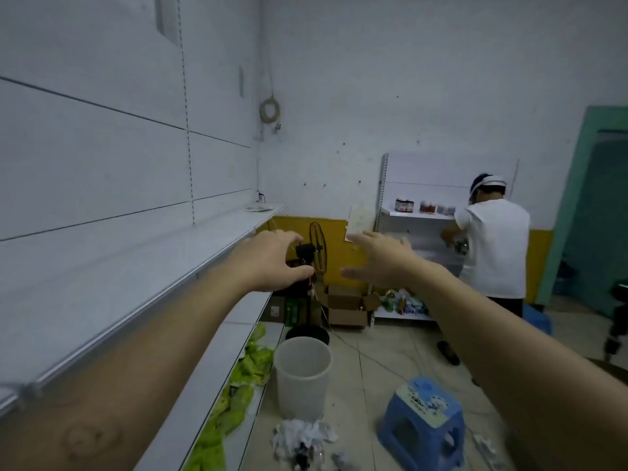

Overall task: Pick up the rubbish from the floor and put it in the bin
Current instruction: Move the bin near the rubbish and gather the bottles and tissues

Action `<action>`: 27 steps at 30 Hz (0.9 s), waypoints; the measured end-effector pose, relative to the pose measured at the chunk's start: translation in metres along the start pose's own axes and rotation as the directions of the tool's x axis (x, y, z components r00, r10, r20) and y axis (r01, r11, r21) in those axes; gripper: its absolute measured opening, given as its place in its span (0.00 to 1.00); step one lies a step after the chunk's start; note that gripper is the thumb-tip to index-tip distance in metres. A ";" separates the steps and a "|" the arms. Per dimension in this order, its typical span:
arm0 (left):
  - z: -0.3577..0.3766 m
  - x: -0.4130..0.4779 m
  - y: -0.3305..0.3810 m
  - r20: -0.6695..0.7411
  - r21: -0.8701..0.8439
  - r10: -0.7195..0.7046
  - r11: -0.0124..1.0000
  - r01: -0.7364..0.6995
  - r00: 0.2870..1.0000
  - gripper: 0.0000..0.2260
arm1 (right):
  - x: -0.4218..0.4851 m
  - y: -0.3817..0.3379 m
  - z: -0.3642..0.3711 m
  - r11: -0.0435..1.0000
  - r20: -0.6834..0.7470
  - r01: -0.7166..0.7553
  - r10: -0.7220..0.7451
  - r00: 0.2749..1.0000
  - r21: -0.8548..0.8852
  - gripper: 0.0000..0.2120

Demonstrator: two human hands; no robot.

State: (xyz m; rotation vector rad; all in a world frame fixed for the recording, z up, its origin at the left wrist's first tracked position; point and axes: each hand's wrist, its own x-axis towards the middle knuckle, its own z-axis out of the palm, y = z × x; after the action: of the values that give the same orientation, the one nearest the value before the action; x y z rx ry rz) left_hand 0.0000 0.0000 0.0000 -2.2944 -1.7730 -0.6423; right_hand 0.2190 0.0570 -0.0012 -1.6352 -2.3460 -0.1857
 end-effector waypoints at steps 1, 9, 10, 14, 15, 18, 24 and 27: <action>0.005 0.005 0.005 0.016 0.000 -0.012 1.000 0.012 1.000 0.32 | 0.000 0.007 0.002 1.000 -0.001 -0.002 0.002 1.000 0.000 0.39; 0.060 0.056 0.064 0.083 0.078 -0.024 0.997 0.017 0.996 0.33 | 0.012 0.110 0.033 1.000 -0.007 0.004 -0.004 1.000 0.009 0.40; 0.068 0.061 0.073 0.084 0.087 -0.027 0.996 0.020 0.996 0.33 | 0.015 0.124 0.038 1.000 -0.006 0.004 -0.004 1.000 0.020 0.40; 0.096 0.086 0.102 0.113 0.124 -0.045 0.992 0.031 0.993 0.33 | 0.025 0.174 0.054 0.998 0.015 0.012 -0.012 1.000 0.058 0.40; 0.103 0.091 0.107 0.122 0.136 -0.051 0.990 0.035 0.991 0.34 | 0.027 0.183 0.058 0.998 0.026 0.012 -0.014 1.000 0.066 0.41; 0.121 0.106 0.119 0.135 0.150 -0.076 0.987 0.055 0.988 0.34 | 0.037 0.210 0.070 0.996 0.038 -0.002 -0.001 0.999 0.088 0.40; 0.167 0.145 0.114 0.153 0.148 -0.085 0.987 0.062 0.985 0.34 | 0.073 0.248 0.116 0.993 0.069 -0.016 0.009 0.998 0.113 0.40; 0.195 0.171 0.097 0.169 0.152 -0.087 0.986 0.062 0.982 0.35 | 0.103 0.262 0.144 0.994 0.087 -0.025 0.016 0.996 0.108 0.40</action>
State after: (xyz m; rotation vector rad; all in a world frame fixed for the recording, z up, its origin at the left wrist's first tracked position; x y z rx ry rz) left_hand 0.1718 0.1989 -0.0878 -2.2544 -1.9209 -0.3169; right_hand 0.4086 0.2790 -0.1215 -1.6448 -2.3559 0.0182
